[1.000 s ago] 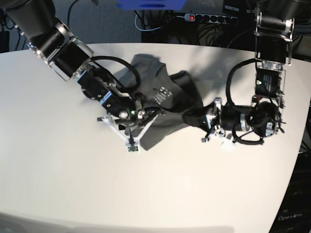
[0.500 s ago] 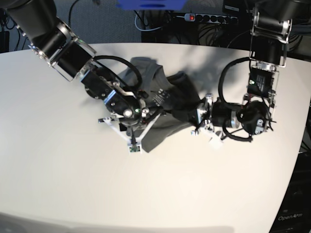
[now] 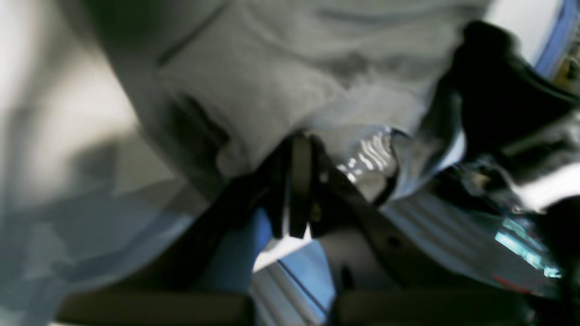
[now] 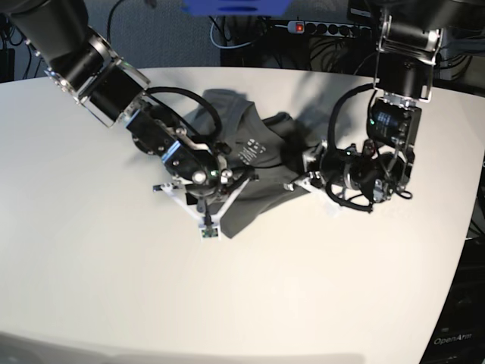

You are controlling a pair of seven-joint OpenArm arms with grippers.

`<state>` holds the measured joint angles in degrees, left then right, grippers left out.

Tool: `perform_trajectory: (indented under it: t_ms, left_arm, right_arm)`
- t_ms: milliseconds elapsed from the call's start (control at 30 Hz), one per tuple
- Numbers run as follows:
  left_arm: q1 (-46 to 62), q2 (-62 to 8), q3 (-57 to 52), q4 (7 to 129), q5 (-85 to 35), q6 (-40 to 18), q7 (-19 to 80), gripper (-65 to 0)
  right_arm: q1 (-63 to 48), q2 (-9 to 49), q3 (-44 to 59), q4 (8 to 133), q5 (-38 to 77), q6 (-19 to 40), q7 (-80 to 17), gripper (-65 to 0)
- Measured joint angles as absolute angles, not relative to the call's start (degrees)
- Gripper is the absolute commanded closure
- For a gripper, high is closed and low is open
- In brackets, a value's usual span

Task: Fold the T-shirt properly
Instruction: 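Move the left gripper onto the bundle edge beside the right gripper, then grasp the bundle with both grippers and fold it over itself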

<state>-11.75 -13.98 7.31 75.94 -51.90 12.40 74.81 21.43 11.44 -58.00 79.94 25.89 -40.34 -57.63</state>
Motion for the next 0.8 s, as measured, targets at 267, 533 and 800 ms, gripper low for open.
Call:
perform_trajectory:
  t_ms: [267,533,800]
  left_arm:
    - [-12.6,-11.2,7.0,76.0,-44.3,12.2,75.5,-1.8]
    - [-18.4,-11.1,7.1,64.9,-45.7,11.3,72.2,-1.8]
    - [-22.0,-11.0,9.1,60.7,-46.2,11.2,71.4,-1.8]
  right_arm:
    - [21.4,12.1,-55.8,80.0,27.5,-39.5,-57.6,-0.1]
    - [21.1,15.0,-55.1,80.3,28.7,-38.8,-57.6,-0.1]
    - [19.0,16.0,-54.8,80.6,27.3,-39.0,-55.8,-0.1]
